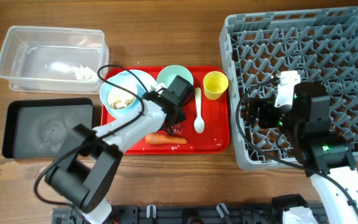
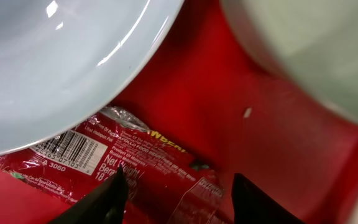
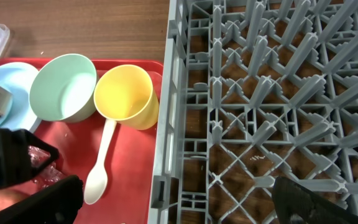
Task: Sort waste into correct bins and load items into the dishwasher rack
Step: 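Carry the red wrapper to the clear bin and release it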
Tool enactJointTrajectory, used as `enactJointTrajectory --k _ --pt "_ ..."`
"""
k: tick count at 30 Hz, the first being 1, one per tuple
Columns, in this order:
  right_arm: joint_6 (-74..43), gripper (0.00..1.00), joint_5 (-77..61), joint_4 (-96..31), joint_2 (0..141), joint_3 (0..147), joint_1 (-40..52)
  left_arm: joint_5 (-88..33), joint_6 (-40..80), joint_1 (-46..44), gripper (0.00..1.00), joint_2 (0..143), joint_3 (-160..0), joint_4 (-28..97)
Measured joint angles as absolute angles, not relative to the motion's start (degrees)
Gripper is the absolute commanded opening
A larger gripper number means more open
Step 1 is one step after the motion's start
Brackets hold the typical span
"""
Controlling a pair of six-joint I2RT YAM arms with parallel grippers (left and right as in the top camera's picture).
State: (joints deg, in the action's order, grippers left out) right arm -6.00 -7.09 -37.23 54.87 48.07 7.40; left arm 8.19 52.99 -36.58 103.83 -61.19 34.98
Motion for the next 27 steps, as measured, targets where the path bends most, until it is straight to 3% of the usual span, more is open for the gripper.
enactJointTrajectory --k 1,3,6,13,18,22,26,27 --pt "-6.00 1.00 -7.09 -37.21 54.87 48.05 7.40 8.27 52.99 -36.71 0.47 104.84 -61.19 35.35" --pt "-6.00 1.00 -7.09 -37.23 54.87 48.07 7.40 8.34 52.77 -36.77 0.26 104.97 -61.19 36.03" --pt "-6.00 1.00 -7.09 -37.23 54.87 48.07 7.40 8.51 52.77 -36.75 0.04 104.97 -61.19 36.64" --pt "-6.00 1.00 -7.09 -37.30 54.87 48.07 7.40 8.34 52.62 -35.99 0.04 103.70 -61.10 38.79" --pt "-6.00 1.00 -7.09 -37.32 54.87 48.07 7.40 8.10 43.59 -29.32 0.04 88.60 -61.04 37.67" --pt "-6.00 1.00 -7.09 -37.30 54.87 48.05 7.40 8.34 37.23 -16.78 0.04 79.99 -61.76 31.73" --pt "-6.00 1.00 -7.09 -37.45 54.87 48.07 7.40 8.45 35.94 1.83 0.04 81.34 -61.73 14.57" --pt "-6.00 1.00 -7.09 -37.36 54.87 48.07 7.40 8.34 35.83 4.10 0.18 82.43 -61.80 11.64"
